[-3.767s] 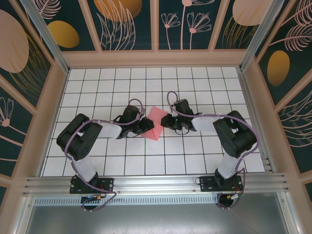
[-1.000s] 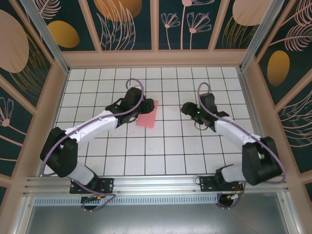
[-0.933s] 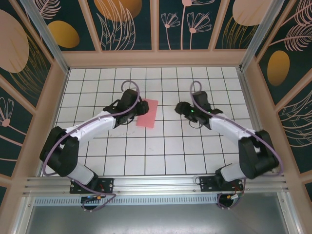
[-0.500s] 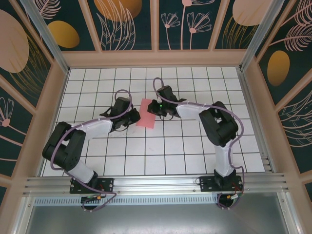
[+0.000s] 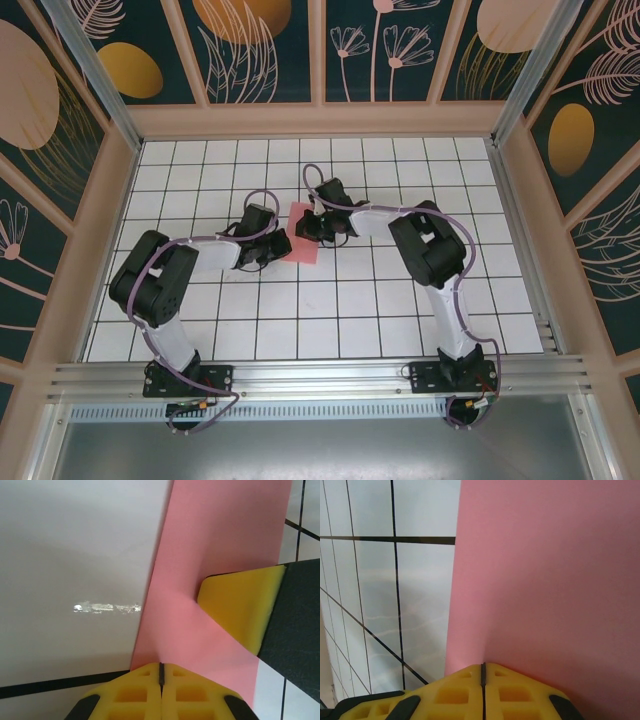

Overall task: Fold a paper plane with a square sheet of paper (pick it up from the middle)
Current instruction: Third fold the triangle at the center of the table.

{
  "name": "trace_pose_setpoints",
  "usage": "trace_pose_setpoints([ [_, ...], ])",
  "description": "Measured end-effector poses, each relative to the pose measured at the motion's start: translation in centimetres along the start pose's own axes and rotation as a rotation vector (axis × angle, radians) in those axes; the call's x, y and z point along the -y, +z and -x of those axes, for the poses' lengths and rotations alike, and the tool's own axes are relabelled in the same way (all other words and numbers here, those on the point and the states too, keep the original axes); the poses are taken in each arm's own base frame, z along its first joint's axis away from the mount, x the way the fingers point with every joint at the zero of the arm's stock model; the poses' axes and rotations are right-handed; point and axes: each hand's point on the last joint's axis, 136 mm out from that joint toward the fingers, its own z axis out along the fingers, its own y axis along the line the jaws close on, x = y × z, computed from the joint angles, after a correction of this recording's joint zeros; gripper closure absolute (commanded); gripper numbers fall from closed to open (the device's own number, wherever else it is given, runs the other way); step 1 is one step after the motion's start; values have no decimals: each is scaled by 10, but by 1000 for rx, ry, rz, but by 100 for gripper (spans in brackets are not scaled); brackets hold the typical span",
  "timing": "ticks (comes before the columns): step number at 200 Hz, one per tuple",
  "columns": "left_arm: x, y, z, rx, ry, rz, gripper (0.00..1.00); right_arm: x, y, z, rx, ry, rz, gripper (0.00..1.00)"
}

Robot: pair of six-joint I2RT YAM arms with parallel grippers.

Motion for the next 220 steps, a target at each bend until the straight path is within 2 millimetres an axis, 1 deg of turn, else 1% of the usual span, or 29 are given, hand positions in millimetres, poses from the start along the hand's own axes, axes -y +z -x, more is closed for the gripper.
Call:
trace_pose_setpoints([
  [18, 2, 0, -4, -15, -1, -21, 91, 1, 0, -2, -8, -35, -2, 93],
  [30, 2, -2, -11, -35, -1, -43, 90, 2, -1, -5, -13, -58, 1, 93],
  [47, 4, -11, -24, -74, -2, -77, 88, 5, -7, -17, -32, -87, 1, 93],
  [63, 13, -23, -35, -110, 0, -139, 87, 10, -17, -30, -48, -116, -9, 93],
  [83, 28, -37, -37, -107, 9, -210, 88, 16, -27, -45, -67, -142, -25, 92],
  [102, 39, -43, -33, -88, 8, -260, 90, 21, -34, -54, -77, -146, -35, 92],
  [134, 42, -40, -37, -89, -7, -289, 93, 21, -35, -54, -67, -119, -38, 93],
  [158, 39, -33, -48, -116, -18, -281, 96, 22, -37, -53, -37, -77, -40, 95],
  [178, 36, -30, -57, -134, -22, -270, 97, 21, -44, -53, -8, -40, -37, 96],
  [200, 35, -30, -62, -144, -23, -269, 98, 13, -51, -49, 28, -21, -19, 97],
  [220, 36, -29, -64, -143, -26, -278, 97, 4, -52, -53, 37, -21, 1, 98],
])
